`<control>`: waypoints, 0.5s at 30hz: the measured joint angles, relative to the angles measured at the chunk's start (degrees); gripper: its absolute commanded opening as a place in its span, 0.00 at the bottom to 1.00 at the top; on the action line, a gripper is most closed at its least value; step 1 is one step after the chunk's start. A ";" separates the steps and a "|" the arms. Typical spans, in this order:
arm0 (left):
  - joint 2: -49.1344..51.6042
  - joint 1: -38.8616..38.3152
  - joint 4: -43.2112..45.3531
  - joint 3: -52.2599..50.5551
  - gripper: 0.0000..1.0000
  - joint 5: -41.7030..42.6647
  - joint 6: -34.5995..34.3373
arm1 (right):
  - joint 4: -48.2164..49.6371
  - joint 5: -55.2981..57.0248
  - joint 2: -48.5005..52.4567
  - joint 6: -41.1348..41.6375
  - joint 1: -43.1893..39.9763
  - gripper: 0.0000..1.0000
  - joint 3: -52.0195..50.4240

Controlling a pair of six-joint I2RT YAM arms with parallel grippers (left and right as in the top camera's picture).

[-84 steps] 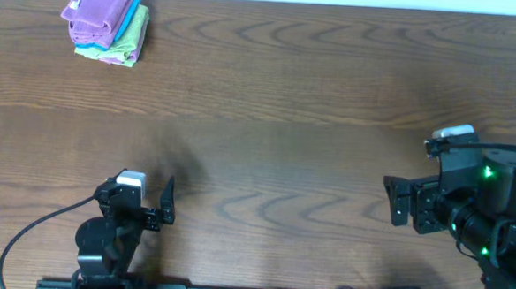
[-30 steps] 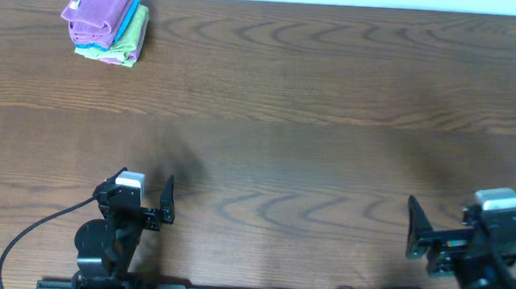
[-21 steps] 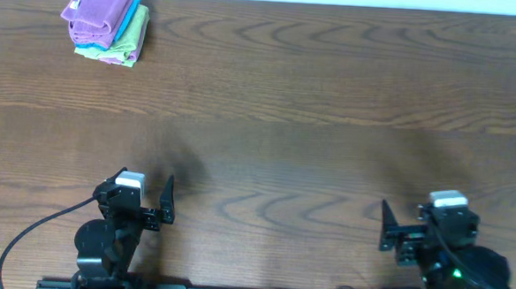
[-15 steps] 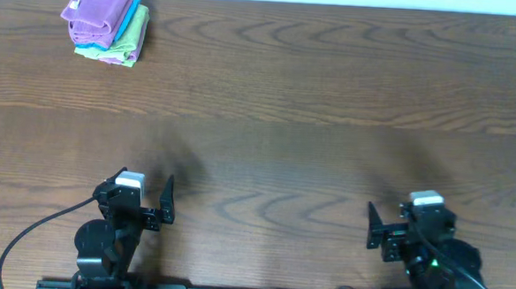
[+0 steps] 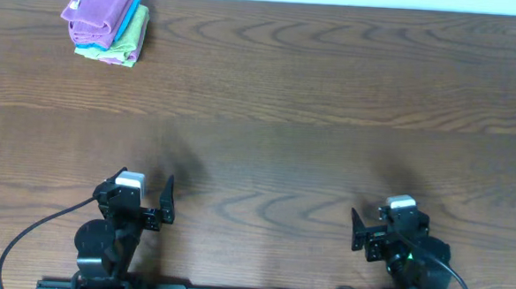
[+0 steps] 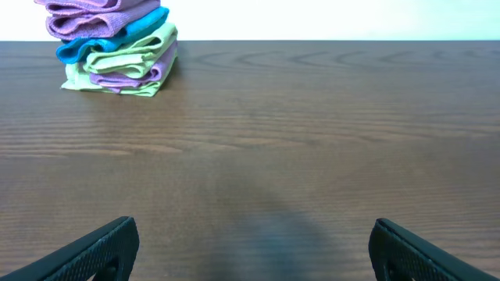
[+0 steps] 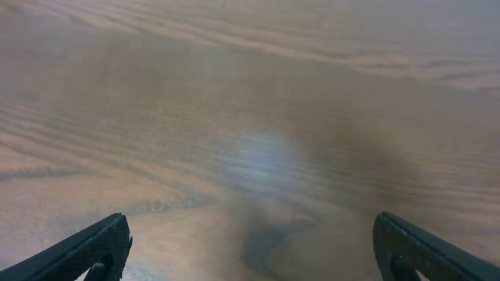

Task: Fold the cloth

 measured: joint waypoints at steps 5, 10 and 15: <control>0.00 0.00 0.00 0.00 0.95 0.00 0.00 | 0.02 0.07 -0.09 0.00 0.02 0.99 -0.48; 0.00 0.00 0.00 0.00 0.95 0.00 0.00 | 0.02 0.17 -0.09 0.00 0.02 0.99 -0.48; 0.00 0.00 0.00 0.00 0.95 0.00 0.00 | 0.02 0.20 -0.09 0.00 0.00 0.99 -0.48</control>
